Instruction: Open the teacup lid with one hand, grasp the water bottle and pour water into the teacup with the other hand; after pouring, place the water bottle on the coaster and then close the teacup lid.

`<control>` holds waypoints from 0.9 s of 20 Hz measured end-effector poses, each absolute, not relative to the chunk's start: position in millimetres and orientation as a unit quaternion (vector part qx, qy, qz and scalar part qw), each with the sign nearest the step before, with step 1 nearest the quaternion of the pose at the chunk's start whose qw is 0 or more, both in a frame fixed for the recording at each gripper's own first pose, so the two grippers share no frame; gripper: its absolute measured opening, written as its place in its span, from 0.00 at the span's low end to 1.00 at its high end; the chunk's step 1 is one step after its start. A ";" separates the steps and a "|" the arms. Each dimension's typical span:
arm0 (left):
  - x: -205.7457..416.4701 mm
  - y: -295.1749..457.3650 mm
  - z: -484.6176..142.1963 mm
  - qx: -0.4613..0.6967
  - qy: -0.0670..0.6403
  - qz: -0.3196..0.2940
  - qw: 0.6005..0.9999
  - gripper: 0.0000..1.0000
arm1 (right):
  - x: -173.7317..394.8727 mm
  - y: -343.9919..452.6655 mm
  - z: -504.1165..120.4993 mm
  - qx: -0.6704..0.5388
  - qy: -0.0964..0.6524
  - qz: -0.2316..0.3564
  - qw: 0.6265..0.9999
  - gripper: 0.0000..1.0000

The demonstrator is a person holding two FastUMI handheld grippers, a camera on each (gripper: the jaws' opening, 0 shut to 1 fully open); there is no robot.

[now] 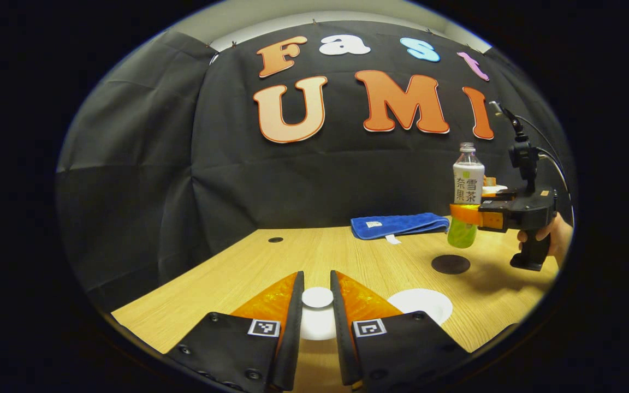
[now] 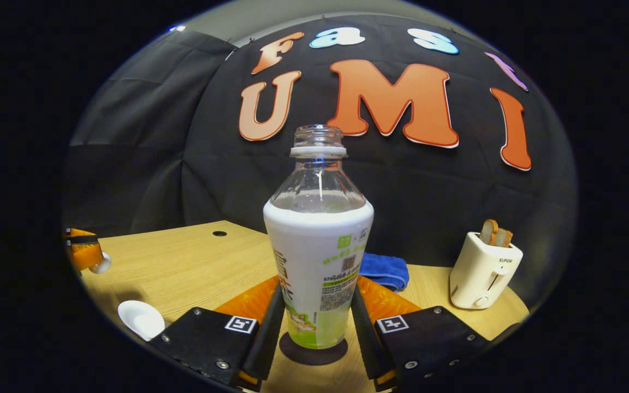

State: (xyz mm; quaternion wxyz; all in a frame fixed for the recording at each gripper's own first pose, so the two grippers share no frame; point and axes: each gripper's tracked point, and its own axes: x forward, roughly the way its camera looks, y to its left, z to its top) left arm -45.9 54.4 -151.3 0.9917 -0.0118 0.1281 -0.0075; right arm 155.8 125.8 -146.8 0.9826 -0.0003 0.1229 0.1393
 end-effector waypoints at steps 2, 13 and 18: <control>-46.1 50.2 -153.0 -0.016 0.132 -0.012 0.991 0.35 | 158.1 126.4 -161.4 0.008 0.140 0.140 0.980 0.65; -44.1 43.9 -153.8 -0.012 0.136 -0.018 0.991 0.35 | 165.1 122.9 -206.9 0.015 0.186 0.135 0.973 0.65; -39.5 29.4 -146.5 -0.021 0.130 -0.028 0.991 0.35 | 164.9 121.1 -209.5 0.023 0.191 0.134 0.972 0.66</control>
